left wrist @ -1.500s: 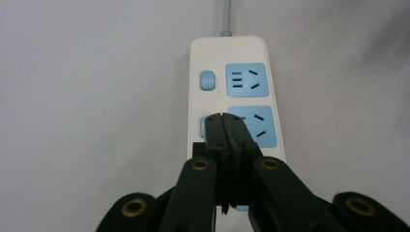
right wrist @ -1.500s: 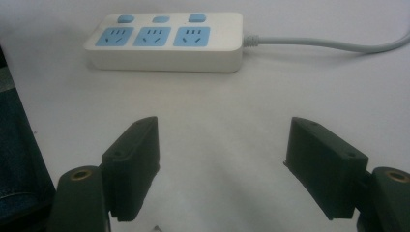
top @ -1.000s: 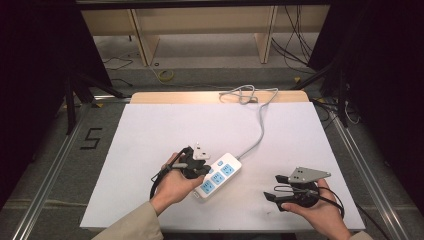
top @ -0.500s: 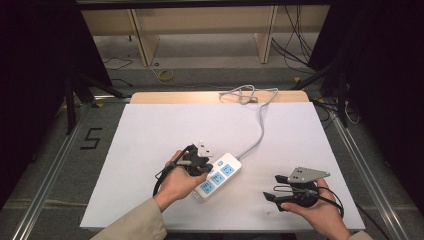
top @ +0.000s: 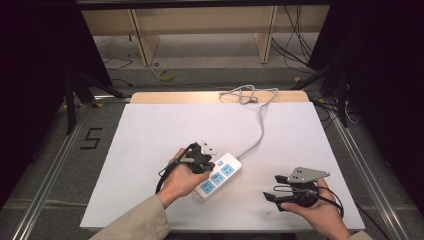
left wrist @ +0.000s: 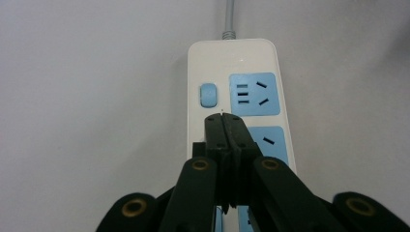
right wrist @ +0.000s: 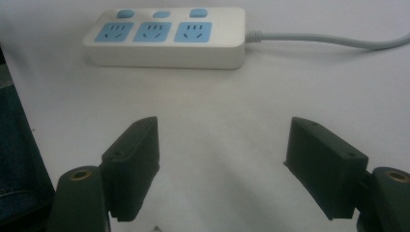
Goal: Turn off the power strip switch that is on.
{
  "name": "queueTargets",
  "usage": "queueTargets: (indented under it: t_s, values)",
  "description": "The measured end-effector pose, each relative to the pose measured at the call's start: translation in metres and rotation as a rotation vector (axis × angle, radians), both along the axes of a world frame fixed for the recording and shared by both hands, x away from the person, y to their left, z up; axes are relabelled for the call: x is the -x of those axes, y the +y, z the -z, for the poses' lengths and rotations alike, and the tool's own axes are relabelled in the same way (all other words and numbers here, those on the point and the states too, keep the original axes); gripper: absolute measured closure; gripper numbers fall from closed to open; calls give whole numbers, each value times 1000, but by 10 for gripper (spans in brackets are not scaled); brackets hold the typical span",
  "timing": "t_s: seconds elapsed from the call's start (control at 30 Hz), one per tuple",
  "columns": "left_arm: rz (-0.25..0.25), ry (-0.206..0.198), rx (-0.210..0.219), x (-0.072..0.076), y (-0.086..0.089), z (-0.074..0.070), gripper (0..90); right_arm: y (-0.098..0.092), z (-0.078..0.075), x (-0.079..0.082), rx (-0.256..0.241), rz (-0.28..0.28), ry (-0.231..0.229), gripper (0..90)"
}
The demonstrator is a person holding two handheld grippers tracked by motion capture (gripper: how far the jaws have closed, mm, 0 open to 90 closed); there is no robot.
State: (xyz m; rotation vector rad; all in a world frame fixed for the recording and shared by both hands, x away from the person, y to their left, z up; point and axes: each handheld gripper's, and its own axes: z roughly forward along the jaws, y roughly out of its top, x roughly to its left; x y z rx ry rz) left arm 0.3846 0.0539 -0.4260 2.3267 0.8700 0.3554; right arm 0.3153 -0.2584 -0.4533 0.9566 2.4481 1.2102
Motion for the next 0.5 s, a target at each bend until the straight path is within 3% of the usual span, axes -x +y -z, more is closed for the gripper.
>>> queueTargets:
  t_s: [0.5]
  values:
    - [0,25,-26,-6,-5,4,896,0,0,0,-1,2,2,283]
